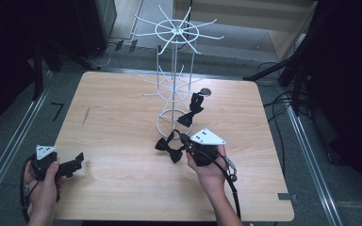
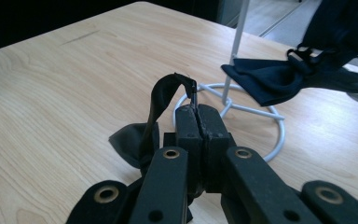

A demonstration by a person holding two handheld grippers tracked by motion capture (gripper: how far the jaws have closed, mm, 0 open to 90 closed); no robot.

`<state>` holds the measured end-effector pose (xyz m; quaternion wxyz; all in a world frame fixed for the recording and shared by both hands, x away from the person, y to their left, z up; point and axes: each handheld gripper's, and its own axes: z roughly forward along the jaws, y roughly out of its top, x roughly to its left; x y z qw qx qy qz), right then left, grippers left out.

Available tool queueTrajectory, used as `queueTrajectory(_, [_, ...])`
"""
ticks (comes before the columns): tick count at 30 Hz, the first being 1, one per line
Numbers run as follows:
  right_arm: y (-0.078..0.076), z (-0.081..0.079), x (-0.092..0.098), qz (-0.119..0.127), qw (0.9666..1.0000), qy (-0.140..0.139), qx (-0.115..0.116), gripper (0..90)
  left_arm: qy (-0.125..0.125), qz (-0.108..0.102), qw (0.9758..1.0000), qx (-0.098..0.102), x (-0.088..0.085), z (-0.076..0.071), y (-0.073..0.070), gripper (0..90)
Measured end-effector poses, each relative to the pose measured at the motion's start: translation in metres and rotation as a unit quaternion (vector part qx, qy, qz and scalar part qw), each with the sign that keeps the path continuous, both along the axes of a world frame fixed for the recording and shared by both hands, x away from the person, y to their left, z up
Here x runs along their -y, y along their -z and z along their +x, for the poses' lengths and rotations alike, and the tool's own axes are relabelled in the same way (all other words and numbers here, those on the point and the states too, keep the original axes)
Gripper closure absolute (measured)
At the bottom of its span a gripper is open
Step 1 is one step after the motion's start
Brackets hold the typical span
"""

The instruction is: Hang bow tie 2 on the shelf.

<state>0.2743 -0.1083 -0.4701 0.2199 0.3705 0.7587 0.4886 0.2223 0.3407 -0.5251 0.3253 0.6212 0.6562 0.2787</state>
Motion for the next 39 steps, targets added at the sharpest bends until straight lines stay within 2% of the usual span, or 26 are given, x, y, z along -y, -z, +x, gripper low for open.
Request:
queueTrajectory(20, [-0.027, -0.008, 0.025, 0.019, 0.9991, 0.022, 0.031, 90.0, 0.002, 0.002, 1.0, 0.001, 0.001, 0.0, 0.0, 0.0])
queueTrajectory(39, [-0.044, -0.011, 0.036, 0.028, 0.9978, 0.034, 0.05, 90.0, 0.002, 0.003, 1.0, 0.0, 0.001, -0.001, 0.0, 0.0])
